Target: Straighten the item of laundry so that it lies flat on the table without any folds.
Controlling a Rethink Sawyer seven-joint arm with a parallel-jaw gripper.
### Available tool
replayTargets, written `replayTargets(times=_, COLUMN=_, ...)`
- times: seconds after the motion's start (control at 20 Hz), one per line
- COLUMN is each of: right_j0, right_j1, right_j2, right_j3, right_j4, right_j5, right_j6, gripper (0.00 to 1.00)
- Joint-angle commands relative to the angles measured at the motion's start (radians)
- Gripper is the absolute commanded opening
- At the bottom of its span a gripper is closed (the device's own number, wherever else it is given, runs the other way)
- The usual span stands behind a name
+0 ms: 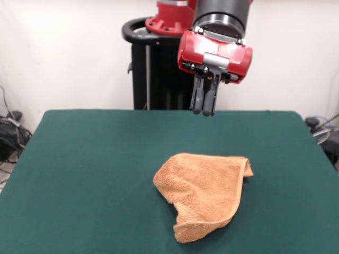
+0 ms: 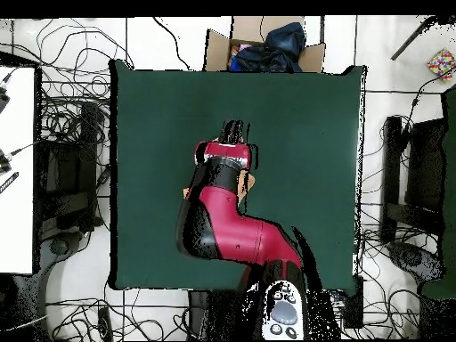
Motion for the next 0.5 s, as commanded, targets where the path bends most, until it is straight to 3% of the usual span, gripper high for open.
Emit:
replayTargets(times=0.05, right_j0=0.029, right_j1=0.044, right_j2=0.001, right_j3=0.051, right_j4=0.026, right_j5=-0.004, right_j6=0.196, gripper=0.0)
replayTargets(times=0.5, right_j0=0.041, right_j1=0.044, right_j2=-0.008, right_j3=0.045, right_j4=0.034, right_j5=0.002, right_j6=0.193, gripper=0.0)
